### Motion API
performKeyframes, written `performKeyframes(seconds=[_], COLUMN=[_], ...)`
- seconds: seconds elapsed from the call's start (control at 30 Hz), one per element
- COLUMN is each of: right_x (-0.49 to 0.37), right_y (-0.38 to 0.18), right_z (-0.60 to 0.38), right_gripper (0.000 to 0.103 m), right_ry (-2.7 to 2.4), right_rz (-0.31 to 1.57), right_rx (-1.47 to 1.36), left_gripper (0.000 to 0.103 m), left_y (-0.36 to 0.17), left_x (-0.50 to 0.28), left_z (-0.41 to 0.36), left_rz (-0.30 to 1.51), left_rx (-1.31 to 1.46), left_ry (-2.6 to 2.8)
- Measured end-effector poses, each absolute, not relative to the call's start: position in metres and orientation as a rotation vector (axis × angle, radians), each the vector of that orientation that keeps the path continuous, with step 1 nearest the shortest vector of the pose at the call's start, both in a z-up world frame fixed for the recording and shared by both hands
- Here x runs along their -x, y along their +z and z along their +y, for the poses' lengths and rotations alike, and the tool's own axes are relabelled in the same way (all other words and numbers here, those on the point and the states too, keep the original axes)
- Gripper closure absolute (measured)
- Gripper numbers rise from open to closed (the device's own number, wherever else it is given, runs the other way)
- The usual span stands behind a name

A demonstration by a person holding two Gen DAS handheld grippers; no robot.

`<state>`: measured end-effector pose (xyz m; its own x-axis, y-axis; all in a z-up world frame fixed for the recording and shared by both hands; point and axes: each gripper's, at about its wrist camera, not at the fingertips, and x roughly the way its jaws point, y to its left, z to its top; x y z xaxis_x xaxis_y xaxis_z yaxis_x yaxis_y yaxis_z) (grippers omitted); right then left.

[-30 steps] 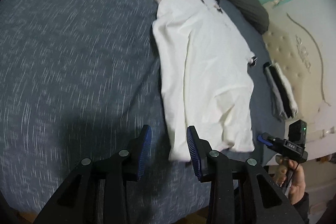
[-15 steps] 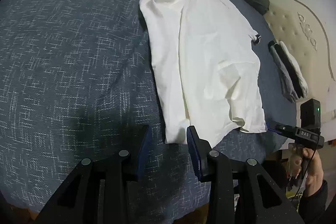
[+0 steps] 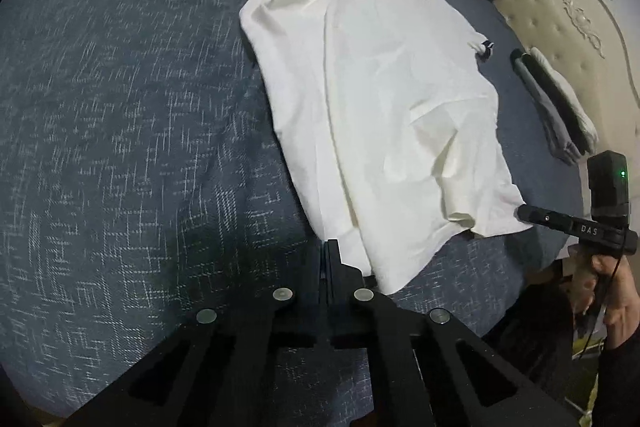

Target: Fold clothes

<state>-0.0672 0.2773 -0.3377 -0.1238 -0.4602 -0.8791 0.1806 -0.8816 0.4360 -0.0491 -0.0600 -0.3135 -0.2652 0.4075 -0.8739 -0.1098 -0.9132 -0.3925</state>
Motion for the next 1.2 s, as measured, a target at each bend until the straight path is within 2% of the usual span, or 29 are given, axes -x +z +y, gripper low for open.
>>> performKeyframes(seconds=[0.63,0.93,1.2], right_x=[0.073,0.067,0.072], right_y=[-0.256,-0.255,-0.281], right_z=[0.354,0.376,0.400], right_gripper=[0.098,0.098,0.098], right_ry=[-2.238,-2.276,-2.315], right_rz=[-0.314,-0.290,-0.339], right_rx=[-1.589,-1.615,-1.677], left_gripper=[0.102,0.102,0.102], left_y=[-0.225,-0.232,-0.270], left_x=[0.056,0.048,0.056], left_z=[-0.103,-0.120,-0.122], left_rz=[-0.264,-0.226,-0.320], left_rx=[1.517,1.569,1.654], left_ry=[2.390,2.389,2.352])
